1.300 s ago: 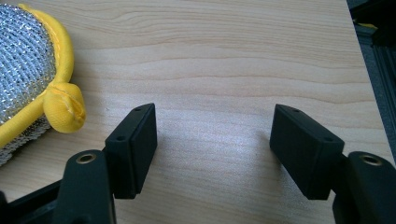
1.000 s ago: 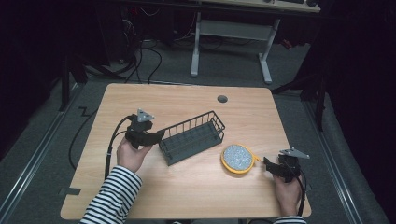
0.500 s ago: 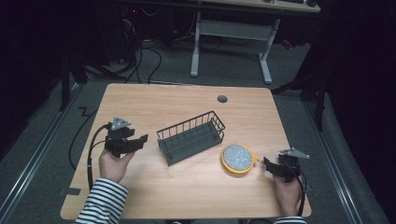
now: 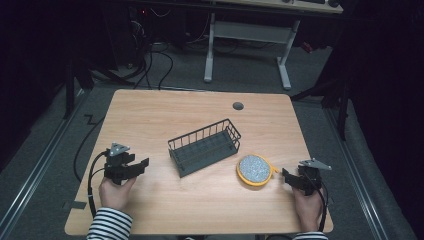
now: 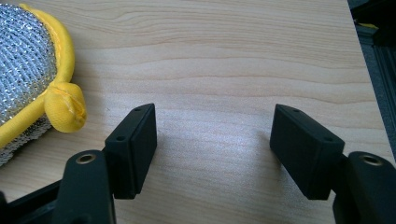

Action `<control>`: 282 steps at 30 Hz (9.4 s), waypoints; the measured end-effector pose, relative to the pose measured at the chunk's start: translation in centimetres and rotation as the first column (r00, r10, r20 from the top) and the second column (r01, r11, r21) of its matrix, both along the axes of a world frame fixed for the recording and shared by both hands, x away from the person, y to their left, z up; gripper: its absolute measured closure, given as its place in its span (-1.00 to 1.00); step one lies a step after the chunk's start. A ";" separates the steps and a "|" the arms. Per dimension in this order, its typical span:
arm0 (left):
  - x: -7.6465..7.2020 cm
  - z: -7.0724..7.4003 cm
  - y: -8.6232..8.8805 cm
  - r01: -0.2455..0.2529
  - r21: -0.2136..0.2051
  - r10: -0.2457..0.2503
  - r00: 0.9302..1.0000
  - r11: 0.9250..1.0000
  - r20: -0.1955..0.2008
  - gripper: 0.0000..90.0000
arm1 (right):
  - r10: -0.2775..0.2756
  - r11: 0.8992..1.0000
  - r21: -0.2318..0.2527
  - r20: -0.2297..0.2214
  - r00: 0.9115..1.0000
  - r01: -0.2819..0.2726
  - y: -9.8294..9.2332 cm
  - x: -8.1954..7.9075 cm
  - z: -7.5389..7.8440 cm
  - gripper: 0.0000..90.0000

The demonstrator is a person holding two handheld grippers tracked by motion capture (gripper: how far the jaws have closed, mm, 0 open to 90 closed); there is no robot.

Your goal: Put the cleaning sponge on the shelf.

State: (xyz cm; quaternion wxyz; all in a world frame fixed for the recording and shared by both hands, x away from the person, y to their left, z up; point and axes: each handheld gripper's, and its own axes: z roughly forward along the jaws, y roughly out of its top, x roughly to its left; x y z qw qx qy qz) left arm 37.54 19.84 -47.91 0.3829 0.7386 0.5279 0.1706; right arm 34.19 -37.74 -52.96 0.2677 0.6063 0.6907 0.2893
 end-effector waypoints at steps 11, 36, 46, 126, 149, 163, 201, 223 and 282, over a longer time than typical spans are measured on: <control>1.0 -2.9 0.5 -0.048 0.019 0.049 0.998 0.999 -0.040 -0.11 | 0.001 1.000 0.001 0.000 1.000 -0.001 0.0 0.0 0.0 -0.29; 2.2 -5.2 -0.6 -0.078 0.129 0.079 0.997 0.989 -0.005 -0.18 | 0.002 1.000 0.001 0.001 1.000 -0.002 -0.1 0.0 0.0 -0.29; 1.6 -5.7 -0.9 -0.080 0.135 0.076 0.996 0.988 0.039 -0.27 | 0.007 1.000 0.015 0.005 1.000 -0.007 0.2 -0.2 0.0 -0.18; 1.7 -5.7 -0.7 -0.095 0.110 0.092 0.995 0.989 0.035 -0.29 | 0.435 0.887 0.220 -0.107 0.894 -0.406 6.8 5.4 9.1 0.83; 1.7 -5.7 -0.7 -0.093 0.108 0.089 0.995 0.990 0.033 -0.30 | 0.482 0.851 0.227 0.019 0.876 -0.473 9.1 6.6 14.5 0.83; 1.7 -5.7 -0.7 -0.092 0.107 0.089 0.996 0.990 0.033 -0.30 | 0.467 0.859 0.211 0.048 0.883 -0.466 12.1 9.9 16.0 0.82; 1.7 -5.7 -0.7 -0.091 0.106 0.088 0.996 0.990 0.033 -0.31 | 0.461 0.873 0.176 0.002 0.887 -0.454 18.4 15.2 12.6 0.81; 1.6 -5.7 -0.9 -0.086 0.130 0.082 0.996 0.988 0.035 -0.31 | 0.465 0.882 0.110 -0.051 0.884 -0.458 18.5 15.0 11.0 0.80; 1.7 -5.7 -0.9 -0.086 0.123 0.082 0.996 0.989 0.036 -0.31 | 0.380 0.919 0.090 0.056 0.923 -0.384 9.5 7.7 13.9 0.07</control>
